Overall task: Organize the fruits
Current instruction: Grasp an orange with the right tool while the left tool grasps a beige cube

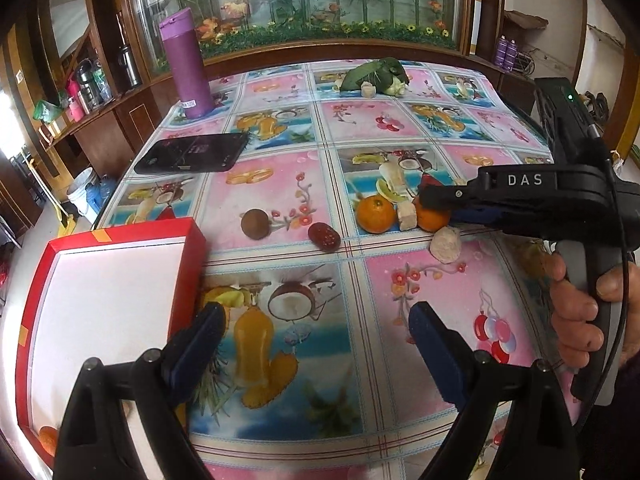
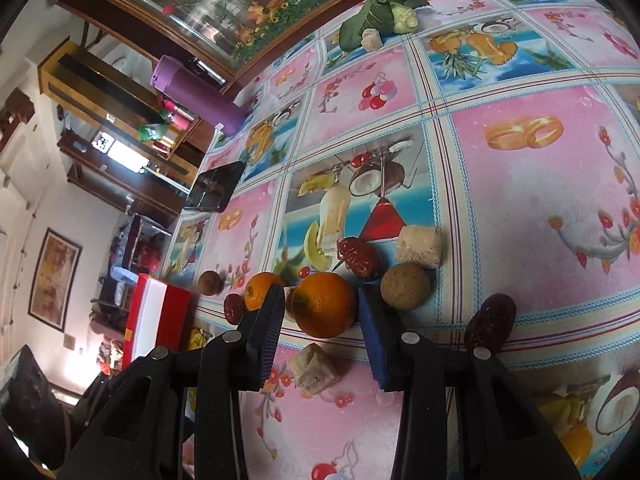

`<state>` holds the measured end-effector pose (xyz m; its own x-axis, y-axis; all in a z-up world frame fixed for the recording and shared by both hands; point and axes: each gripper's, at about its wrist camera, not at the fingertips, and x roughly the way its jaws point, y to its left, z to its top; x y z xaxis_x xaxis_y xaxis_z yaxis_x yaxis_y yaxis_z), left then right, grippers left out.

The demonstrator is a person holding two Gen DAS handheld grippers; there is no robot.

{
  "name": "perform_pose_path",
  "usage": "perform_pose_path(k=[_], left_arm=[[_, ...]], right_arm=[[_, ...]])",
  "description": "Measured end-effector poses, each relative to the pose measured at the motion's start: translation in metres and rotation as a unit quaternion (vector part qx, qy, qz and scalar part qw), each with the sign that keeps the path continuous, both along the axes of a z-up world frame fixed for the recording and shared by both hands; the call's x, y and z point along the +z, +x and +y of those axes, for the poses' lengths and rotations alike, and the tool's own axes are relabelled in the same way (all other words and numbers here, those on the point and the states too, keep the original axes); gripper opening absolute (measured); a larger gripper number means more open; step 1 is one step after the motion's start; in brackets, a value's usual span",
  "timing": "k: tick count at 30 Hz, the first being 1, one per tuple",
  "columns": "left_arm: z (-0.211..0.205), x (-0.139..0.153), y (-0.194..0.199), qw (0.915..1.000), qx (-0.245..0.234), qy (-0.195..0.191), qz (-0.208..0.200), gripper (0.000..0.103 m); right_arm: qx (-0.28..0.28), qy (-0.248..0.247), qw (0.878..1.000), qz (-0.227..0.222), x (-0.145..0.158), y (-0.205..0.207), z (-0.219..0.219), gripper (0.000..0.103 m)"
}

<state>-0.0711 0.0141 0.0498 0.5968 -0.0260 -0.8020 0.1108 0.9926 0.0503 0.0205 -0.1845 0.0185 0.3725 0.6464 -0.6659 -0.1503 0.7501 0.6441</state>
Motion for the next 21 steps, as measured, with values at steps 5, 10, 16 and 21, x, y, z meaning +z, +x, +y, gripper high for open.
perform_pose_path(k=[5,10,16,21], left_arm=[[-0.016,-0.004,0.004,0.9997,-0.015,-0.010,0.016,0.094],[-0.040,-0.006,0.014,0.9986,-0.036,-0.026,0.027,0.094],[-0.068,-0.015,0.036,0.9972,-0.050,-0.037,0.043,0.084],[-0.083,-0.025,0.045,0.9960,-0.055,-0.047,0.053,0.068]], right_arm=[[0.003,0.024,1.000,-0.004,0.007,-0.004,-0.005,0.032],[-0.038,0.039,0.998,-0.031,0.023,-0.009,-0.027,0.032],[-0.092,0.060,0.992,-0.055,0.036,-0.012,-0.057,0.032],[-0.101,0.074,0.990,-0.057,0.039,-0.011,-0.060,0.032]])
